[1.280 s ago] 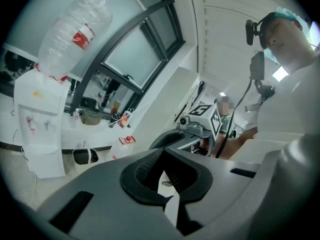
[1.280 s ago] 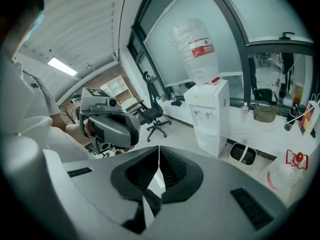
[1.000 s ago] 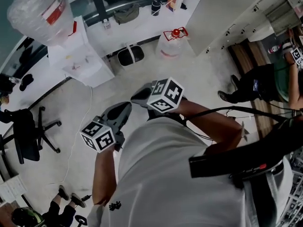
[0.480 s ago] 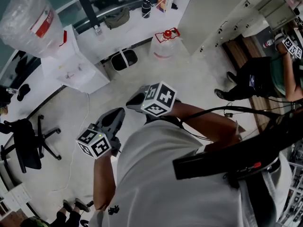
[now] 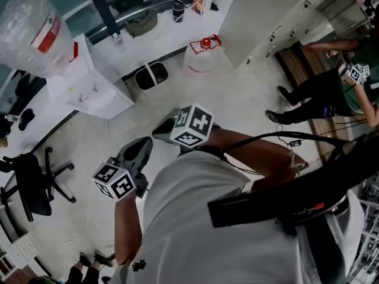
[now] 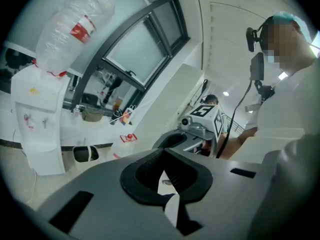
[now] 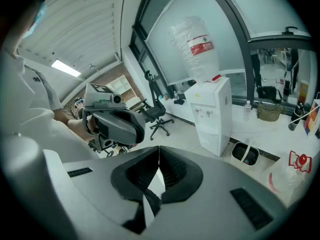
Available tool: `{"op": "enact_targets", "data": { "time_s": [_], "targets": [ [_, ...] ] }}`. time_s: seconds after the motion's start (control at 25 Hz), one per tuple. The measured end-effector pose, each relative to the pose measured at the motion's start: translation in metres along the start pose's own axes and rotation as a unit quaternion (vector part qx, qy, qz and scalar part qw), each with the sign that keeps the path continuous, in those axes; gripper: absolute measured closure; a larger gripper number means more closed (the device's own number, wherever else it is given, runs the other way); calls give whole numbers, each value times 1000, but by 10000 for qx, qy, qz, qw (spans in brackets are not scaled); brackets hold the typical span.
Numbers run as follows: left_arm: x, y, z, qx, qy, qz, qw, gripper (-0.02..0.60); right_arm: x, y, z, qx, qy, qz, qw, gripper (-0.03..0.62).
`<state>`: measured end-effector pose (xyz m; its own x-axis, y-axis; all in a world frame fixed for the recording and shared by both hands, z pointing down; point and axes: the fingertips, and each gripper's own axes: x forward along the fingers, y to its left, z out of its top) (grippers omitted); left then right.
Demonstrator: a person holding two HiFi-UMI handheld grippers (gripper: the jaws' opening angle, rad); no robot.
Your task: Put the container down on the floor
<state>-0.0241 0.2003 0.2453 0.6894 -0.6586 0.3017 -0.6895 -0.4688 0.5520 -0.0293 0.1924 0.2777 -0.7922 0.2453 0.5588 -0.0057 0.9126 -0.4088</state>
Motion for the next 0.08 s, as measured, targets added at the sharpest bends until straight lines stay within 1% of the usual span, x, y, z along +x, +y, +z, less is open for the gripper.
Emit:
{"op": "enact_targets", "data": {
  "time_s": [0.08],
  "targets": [
    [1,2,0,6,1,-8,10000,572,2,0,1,-5,6,25,10000,577]
  ]
}}
